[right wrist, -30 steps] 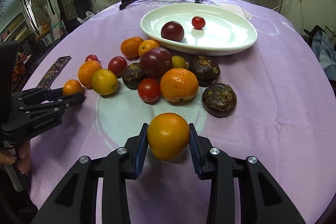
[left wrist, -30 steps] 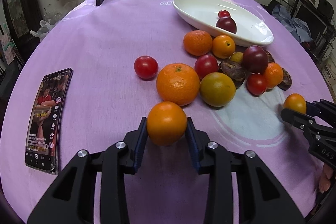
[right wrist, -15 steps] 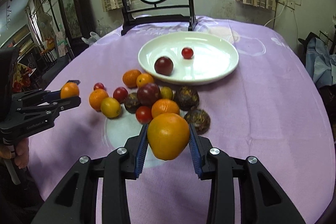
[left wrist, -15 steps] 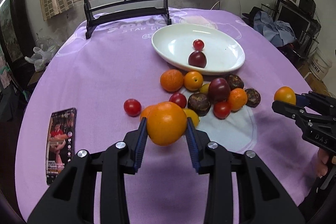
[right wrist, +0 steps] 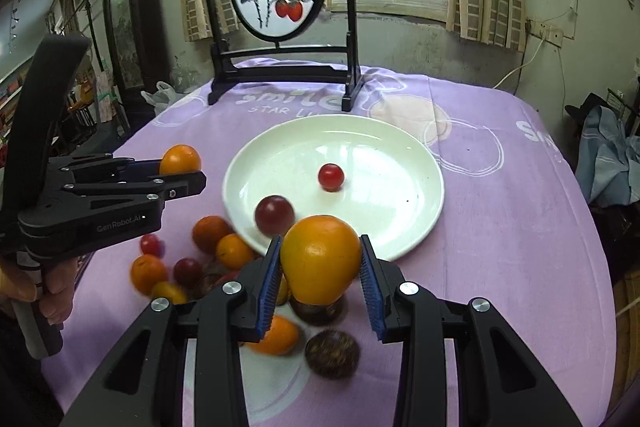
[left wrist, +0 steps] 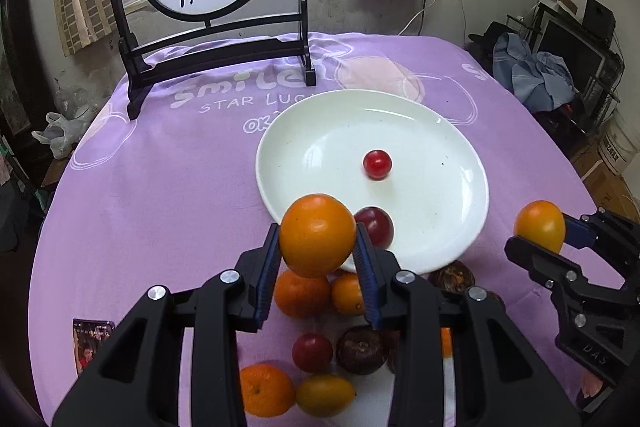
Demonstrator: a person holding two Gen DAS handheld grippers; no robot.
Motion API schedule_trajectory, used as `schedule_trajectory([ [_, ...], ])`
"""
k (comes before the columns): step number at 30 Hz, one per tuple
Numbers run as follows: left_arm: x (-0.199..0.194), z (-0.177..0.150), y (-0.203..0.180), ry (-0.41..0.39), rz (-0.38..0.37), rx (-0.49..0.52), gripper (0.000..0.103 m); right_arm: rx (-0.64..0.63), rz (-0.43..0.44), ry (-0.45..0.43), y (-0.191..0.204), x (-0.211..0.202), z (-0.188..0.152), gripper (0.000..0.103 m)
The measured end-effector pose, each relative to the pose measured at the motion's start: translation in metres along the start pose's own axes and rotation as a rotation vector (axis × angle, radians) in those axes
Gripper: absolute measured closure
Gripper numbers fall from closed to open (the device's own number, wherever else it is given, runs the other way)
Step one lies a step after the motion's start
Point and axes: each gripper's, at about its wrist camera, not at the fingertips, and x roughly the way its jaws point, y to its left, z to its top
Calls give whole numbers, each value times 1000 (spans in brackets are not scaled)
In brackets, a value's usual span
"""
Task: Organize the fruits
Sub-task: 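Carry both tomatoes onto the white plate and open both tools, then withdraw both open tools from the plate toward the pile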
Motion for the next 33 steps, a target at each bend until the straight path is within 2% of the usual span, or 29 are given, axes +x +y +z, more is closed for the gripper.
schedule_trajectory([
  [6,43,16,-9,44,17,16,68,-10,-40,86,-6,49,5,65],
  [13,84,22,-13,101,38,25,68,-16,-51,123,-6,75,7,65],
  [15,89,23,-11,103,35,12,62,-13,-56,124,-7,78,7,64],
  [17,86,24,-8,85,21,-8,36,-18,-62,113,-6,76,7,51],
  [18,83,24,-7,70,12,-13,34,-19,-64,104,-6,74,8,50],
  [25,51,14,-12,26,23,33,33,-30,-49,73,-3,48,5,48],
  [33,2,-16,-9,-22,21,41,23,-17,-43,50,-5,13,-16,42],
])
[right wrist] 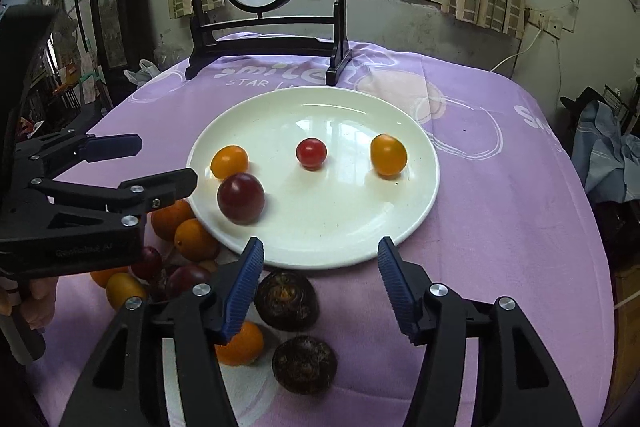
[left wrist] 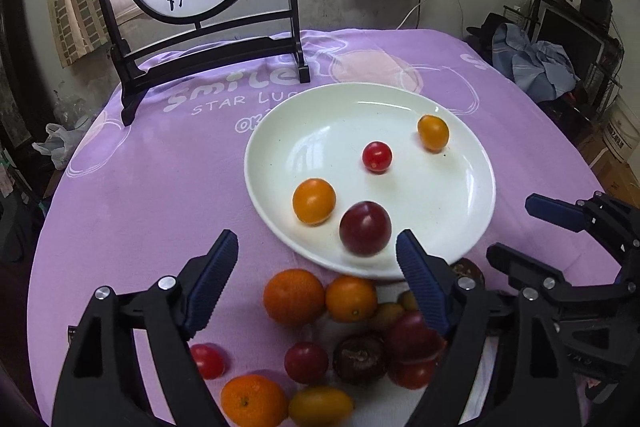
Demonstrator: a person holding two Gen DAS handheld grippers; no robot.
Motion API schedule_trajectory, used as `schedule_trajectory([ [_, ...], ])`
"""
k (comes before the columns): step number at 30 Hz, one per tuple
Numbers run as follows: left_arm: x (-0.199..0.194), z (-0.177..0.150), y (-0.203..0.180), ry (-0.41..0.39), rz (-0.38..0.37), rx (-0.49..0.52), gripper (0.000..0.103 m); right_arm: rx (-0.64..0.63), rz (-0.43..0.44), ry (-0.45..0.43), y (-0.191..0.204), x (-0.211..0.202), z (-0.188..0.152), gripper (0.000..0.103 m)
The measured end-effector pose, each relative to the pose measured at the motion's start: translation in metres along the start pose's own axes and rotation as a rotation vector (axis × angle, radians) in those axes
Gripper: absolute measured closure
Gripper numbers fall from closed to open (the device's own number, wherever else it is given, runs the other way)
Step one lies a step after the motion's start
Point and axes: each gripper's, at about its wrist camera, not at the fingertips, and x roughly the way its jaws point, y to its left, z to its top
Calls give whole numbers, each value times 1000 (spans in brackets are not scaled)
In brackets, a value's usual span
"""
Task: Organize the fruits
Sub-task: 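Withdraw both open tools from the plate toward the pile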
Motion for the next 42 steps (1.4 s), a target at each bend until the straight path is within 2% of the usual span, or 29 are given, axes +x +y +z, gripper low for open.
schedule_trajectory([
  [5,-22,-25,10,-4,-3,-28,18,25,10,11,-1,-14,-24,39],
  [11,-37,-58,23,5,13,-52,18,62,30,31,2,-25,-51,37],
  [20,-46,-108,36,58,2,-105,17,79,53,68,16,-32,-87,34],
  [30,-54,-130,47,76,16,-114,17,90,72,106,23,-36,-110,33],
  [37,-43,-137,51,106,11,-128,17,93,82,119,24,-33,-113,33],
  [42,-27,-137,50,129,17,-93,17,84,90,126,26,-31,-114,32],
])
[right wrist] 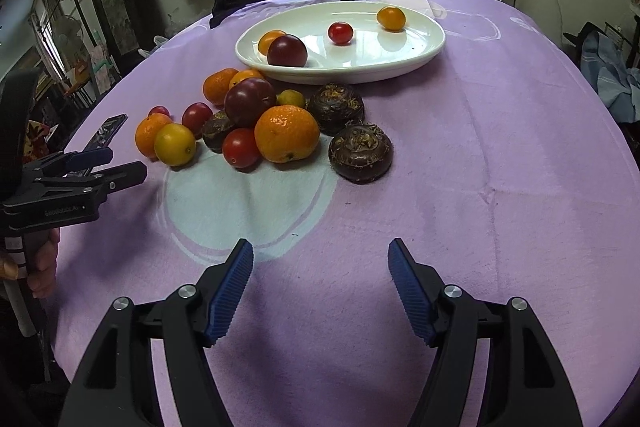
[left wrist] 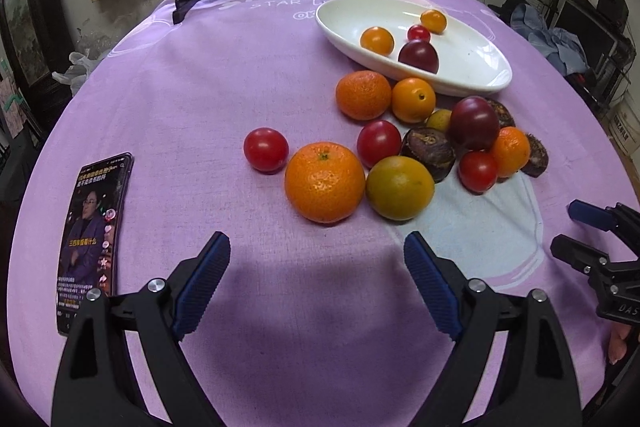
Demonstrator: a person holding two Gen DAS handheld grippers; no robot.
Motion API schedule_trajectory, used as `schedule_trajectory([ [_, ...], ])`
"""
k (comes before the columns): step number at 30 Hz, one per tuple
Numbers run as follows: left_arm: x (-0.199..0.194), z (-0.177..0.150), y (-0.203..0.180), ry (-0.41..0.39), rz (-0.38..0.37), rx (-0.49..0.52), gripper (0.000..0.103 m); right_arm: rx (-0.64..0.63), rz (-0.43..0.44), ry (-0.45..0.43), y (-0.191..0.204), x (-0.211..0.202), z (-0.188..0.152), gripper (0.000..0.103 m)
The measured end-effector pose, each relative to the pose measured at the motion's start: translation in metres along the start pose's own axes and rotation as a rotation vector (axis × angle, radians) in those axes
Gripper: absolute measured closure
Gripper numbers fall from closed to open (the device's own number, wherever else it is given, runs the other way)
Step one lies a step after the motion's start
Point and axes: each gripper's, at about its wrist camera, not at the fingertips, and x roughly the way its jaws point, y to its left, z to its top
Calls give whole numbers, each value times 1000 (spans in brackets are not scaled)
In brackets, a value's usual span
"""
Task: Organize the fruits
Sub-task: 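Withdraw both open tools from the plate toward the pile, then grasp a tangerine with the left tool while the right tool grasps a brown water chestnut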
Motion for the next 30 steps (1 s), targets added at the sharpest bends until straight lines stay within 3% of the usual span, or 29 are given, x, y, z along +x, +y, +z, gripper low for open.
schedule_trajectory([
  [12,30,20,8,36,19,6,19,-14,20,9,3,6,3,31],
  [19,33,35,-5,22,-9,32,59,-8,17,10,1,7,4,31],
  [23,30,31,-7,23,0,22,59,-8,6,7,-1,6,6,31],
  [30,11,19,-6,11,-49,5,59,-39,-52,31,-2,15,13,31],
])
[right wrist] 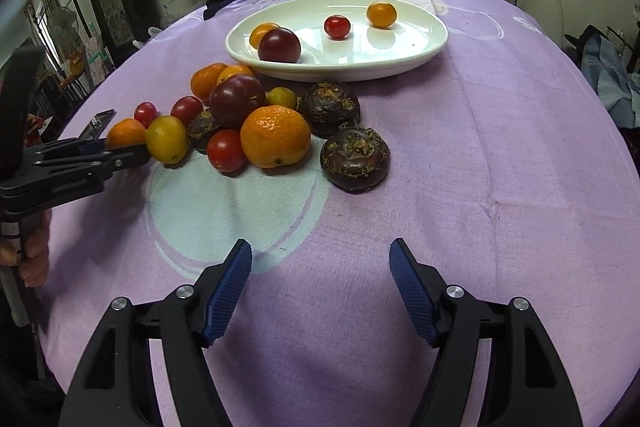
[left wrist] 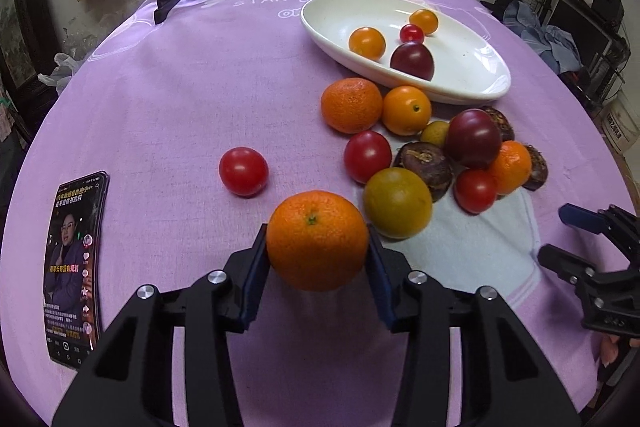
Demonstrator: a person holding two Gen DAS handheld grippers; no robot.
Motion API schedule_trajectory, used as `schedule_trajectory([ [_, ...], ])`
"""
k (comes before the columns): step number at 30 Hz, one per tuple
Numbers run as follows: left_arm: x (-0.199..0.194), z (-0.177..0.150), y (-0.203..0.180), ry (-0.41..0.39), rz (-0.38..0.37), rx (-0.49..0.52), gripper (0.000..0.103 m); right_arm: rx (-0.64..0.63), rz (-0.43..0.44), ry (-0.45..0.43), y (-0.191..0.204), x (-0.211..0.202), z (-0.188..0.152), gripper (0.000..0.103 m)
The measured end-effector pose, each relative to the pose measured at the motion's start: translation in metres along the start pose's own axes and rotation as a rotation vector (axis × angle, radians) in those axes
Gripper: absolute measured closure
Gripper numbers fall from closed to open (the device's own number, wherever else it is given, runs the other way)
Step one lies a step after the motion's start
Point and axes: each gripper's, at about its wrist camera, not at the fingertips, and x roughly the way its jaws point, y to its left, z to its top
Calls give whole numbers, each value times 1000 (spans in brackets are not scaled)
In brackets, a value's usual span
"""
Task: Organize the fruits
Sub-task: 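Grasp a tangerine with the left tool while the right tool grasps a brown water chestnut, then carry the tangerine and water chestnut onto the plate and open both tools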
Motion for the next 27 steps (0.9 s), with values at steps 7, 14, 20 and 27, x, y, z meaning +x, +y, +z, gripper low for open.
schedule_trajectory([
  [7,-3,-4,-2,0,-18,-4,59,2,-110,-10,-12,13,25,31],
  [14,-3,-4,-2,3,-23,-6,59,-49,-115,-9,-8,27,37,47],
  [20,-11,-4,-7,-7,-23,6,59,-44,-105,-27,-6,22,37,60],
  [27,-30,4,-15,-36,-33,39,59,-6,-35,-126,-11,-22,42,60],
])
